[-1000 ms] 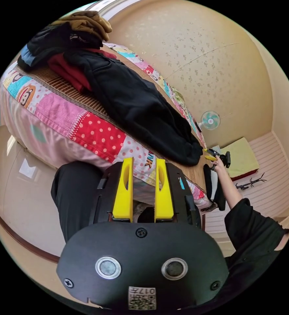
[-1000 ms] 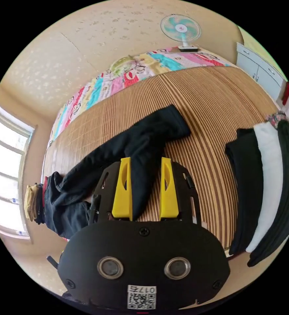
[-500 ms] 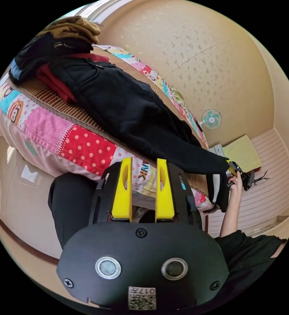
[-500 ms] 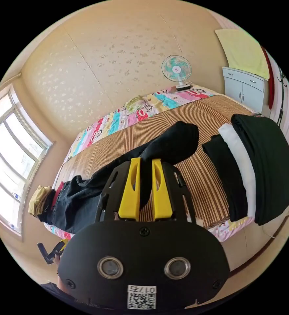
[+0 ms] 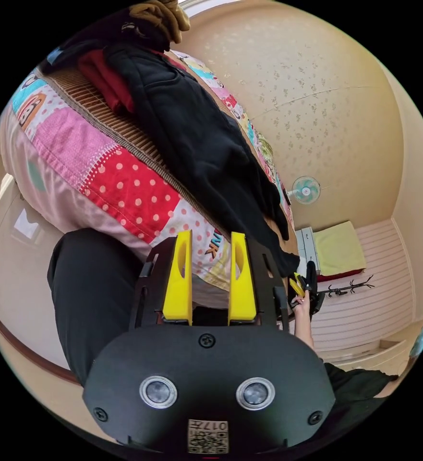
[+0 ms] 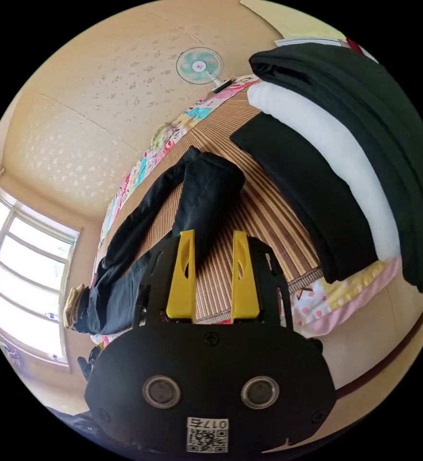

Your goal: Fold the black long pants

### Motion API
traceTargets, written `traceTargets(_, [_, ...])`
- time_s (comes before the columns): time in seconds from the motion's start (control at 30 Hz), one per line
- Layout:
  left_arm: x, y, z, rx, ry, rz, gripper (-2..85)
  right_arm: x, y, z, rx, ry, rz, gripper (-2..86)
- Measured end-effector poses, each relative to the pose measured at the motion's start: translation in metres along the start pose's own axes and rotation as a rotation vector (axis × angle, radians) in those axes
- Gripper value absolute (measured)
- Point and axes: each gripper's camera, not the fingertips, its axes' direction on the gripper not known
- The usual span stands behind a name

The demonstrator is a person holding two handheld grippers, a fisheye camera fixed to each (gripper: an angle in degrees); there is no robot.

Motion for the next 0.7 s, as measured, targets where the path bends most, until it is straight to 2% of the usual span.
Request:
traceTargets(0.1, [0.006,0.005,-0.006,0.008,0.009,0.009,12.0,-0.021,-0.013,0.037,-0.112,0.033,-0.04,4.7])
traceTargets(0.23, [0.016,0.007,-0.025,0.037,-0.004,0.052,11.9,-0.13,0.015,-0.061,0.182,0.104,-0.156,2.8])
traceTargets(0.33, [0.02,0.009,-0.03,0.05,-0.046,0.075,12.0,-0.172,0.031,-0.074,0.279,0.191,-0.175,2.7])
traceTargets(0.37, [0.02,0.009,-0.028,0.042,-0.039,0.069,12.0,-0.171,0.028,-0.066,0.266,0.221,-0.176,2.7])
traceTargets(0.43, [0.021,0.008,-0.024,0.03,-0.003,0.063,12.2,-0.128,0.003,-0.016,0.055,0.356,-0.038,2.9])
traceTargets(0.5, [0.026,0.009,-0.024,0.039,0.007,0.079,12.3,-0.086,0.007,-0.004,-0.042,0.39,0.051,3.0])
traceTargets(0.57, [0.033,0.012,-0.028,0.06,-0.041,0.114,12.4,-0.06,0.036,-0.027,0.059,0.305,0.097,3.0])
traceTargets(0.63, [0.032,0.012,-0.031,0.078,-0.084,0.126,12.4,-0.056,0.071,-0.052,0.166,0.192,0.046,3.3])
traceTargets(0.7, [0.024,0.002,-0.033,0.087,-0.127,0.103,12.4,-0.066,0.076,-0.051,0.133,0.227,-0.002,3.9])
